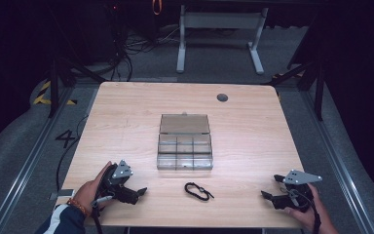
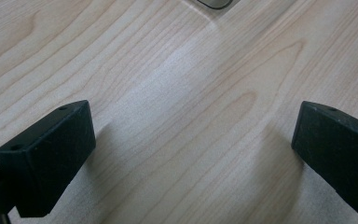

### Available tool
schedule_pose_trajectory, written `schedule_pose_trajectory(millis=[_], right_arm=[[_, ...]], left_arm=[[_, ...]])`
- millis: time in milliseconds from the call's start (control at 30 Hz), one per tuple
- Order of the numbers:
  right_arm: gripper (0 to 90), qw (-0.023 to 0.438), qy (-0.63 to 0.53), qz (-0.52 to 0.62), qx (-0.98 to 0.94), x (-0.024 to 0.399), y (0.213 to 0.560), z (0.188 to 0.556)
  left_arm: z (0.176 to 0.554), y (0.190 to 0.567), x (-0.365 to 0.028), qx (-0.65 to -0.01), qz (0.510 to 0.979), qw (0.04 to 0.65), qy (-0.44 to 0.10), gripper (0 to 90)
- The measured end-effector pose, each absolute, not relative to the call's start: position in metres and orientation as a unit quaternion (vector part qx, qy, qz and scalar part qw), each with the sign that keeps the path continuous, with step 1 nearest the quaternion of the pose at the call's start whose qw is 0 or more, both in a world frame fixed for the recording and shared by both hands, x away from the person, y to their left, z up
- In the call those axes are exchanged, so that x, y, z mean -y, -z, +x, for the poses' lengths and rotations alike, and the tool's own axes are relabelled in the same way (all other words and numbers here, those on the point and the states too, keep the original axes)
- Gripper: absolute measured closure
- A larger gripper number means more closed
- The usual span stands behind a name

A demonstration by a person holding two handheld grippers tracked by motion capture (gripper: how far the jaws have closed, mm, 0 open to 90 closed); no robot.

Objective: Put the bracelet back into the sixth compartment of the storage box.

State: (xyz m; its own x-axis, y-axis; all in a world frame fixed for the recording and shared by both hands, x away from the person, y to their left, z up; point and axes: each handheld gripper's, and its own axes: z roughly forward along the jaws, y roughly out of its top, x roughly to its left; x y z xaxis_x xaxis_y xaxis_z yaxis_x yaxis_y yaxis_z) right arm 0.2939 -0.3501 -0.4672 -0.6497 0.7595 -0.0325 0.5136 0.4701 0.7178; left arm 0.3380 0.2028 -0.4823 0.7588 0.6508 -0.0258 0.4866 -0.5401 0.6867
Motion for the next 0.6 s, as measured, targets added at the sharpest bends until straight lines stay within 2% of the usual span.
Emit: schedule_pose_trajectory(millis=[300, 467, 600], right_arm=[[18.9, 0.16, -0.325, 0.376, -0.853, 0.349, 0.462, 0.298], [26.0, 0.145, -0.325, 0.369, -0.859, 0.345, 0.459, 0.299], [30.8, 0.132, -0.334, 0.333, -0.872, 0.328, 0.443, 0.301]], left_arm=[[0.338, 0.482, -0.203, -0.327, 0.869, 0.351, -0.117, 0.0], [0.338, 0.482, -0.203, -0.327, 0.869, 0.351, -0.117, 0.0], [0.338, 0.482, -0.203, -0.327, 0.87, 0.351, -0.117, 0.0]])
